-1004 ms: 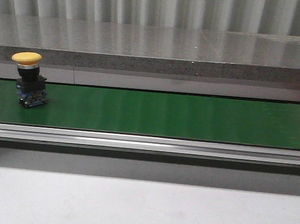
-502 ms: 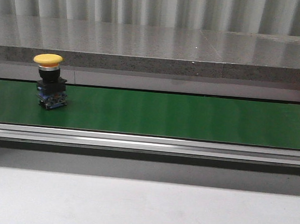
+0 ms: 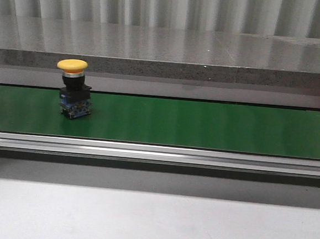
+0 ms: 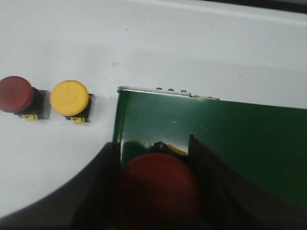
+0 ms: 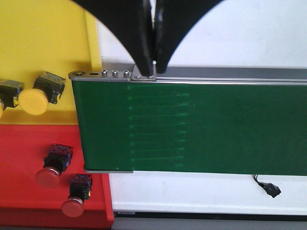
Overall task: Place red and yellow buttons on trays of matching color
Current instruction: 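Grasp a red button on the table with the left gripper, then lower the red button onto the green belt and open the left gripper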
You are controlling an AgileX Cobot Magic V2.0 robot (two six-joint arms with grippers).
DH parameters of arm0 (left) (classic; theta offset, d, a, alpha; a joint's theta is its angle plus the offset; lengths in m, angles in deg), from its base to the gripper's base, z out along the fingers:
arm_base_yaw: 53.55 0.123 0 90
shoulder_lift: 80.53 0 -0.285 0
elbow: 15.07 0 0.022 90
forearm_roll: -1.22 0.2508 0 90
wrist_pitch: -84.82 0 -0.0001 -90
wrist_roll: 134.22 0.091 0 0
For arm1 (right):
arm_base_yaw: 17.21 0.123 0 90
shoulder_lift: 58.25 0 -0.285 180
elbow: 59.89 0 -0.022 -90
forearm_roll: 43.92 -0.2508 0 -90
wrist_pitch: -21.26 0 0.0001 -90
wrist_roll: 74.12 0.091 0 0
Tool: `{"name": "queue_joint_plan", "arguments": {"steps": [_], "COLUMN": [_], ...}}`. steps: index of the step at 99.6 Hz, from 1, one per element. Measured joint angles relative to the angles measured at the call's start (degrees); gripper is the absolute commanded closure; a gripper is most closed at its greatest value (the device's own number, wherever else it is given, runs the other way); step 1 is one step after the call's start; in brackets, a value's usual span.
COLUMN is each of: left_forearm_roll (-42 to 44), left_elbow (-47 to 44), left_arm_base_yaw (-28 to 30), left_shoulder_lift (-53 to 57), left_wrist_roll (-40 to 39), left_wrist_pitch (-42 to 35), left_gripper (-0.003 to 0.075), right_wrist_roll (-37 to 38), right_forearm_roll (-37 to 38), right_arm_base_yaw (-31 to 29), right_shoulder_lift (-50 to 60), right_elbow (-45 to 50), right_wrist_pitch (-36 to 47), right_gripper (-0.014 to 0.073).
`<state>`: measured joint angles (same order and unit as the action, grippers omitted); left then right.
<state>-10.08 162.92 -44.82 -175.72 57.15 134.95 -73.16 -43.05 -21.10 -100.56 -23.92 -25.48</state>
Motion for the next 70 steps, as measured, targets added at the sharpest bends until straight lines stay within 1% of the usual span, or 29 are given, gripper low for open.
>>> {"name": "queue_joint_plan", "arguments": {"steps": [12, 27, 70], "left_forearm_roll": [1.3, 3.1, 3.9], "left_elbow": [-1.6, -2.6, -2.7], "left_arm_base_yaw": [-2.4, -3.9, -4.2], "left_shoulder_lift": [0.0, -1.1, -7.9], "left_wrist_roll": [0.0, 0.0, 0.0], "left_wrist_pitch": [-1.5, -2.3, -3.8], "left_gripper": [0.0739, 0.0739, 0.0739], "right_wrist_roll": [0.0, 0.0, 0.0], "right_forearm_roll": [0.0, 0.0, 0.0], "right_arm_base_yaw": [0.0, 0.0, 0.0], "right_shoulder_lift": [0.0, 0.0, 0.0], "right_elbow": [0.0, 0.0, 0.0], "right_wrist_pitch": [0.0, 0.0, 0.0], "right_gripper": [0.0718, 0.0718, 0.0718]}}
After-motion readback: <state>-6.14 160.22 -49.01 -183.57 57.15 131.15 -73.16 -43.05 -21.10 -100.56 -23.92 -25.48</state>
